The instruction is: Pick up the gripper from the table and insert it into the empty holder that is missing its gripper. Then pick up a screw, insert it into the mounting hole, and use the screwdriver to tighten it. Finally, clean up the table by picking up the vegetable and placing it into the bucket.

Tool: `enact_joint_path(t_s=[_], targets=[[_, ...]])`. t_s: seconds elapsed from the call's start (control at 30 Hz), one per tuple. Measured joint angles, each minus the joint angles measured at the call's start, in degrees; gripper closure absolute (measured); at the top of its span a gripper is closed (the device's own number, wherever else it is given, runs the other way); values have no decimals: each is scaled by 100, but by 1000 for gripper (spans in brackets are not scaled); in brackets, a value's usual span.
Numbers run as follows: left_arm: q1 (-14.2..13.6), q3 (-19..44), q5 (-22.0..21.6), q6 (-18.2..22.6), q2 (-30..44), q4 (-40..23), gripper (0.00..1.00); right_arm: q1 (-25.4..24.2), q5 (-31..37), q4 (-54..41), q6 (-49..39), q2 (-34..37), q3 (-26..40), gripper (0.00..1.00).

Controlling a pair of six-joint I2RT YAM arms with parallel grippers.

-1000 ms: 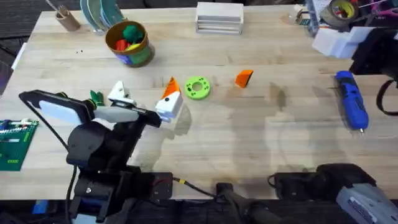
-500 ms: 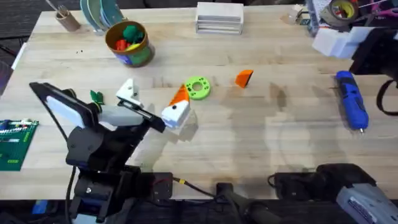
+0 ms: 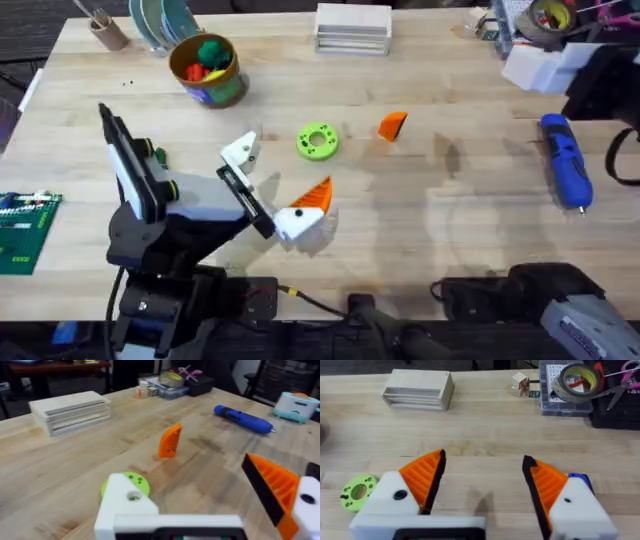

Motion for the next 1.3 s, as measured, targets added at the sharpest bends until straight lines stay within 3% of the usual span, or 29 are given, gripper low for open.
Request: enact_joint_path(t_s=[0.17, 0.43, 0.63, 0.83, 1.03, 1.17, 1.3], targets=[[0, 0, 286, 142, 2, -22, 8, 0, -1, 0, 0, 0, 0, 10], [0, 0, 399, 183, 2, -33, 7, 0, -12, 22, 28, 0, 0, 10], [0, 0, 404, 185, 0, -35, 9, 51, -511, 214, 304, 264, 21, 8], [0, 0, 419, 185, 1, -35, 8, 957, -698, 177, -82, 1345, 219, 8], [0, 0, 419, 185, 0, -37, 8, 2125, -72, -87, -720, 2278, 587, 10], [0, 0, 421, 185, 0, -37, 8, 2488, 312, -78, -912, 2793, 627, 9], [0, 0, 421, 185, 2, -37, 8, 2535, 494, -73, -976, 3224, 627, 10]])
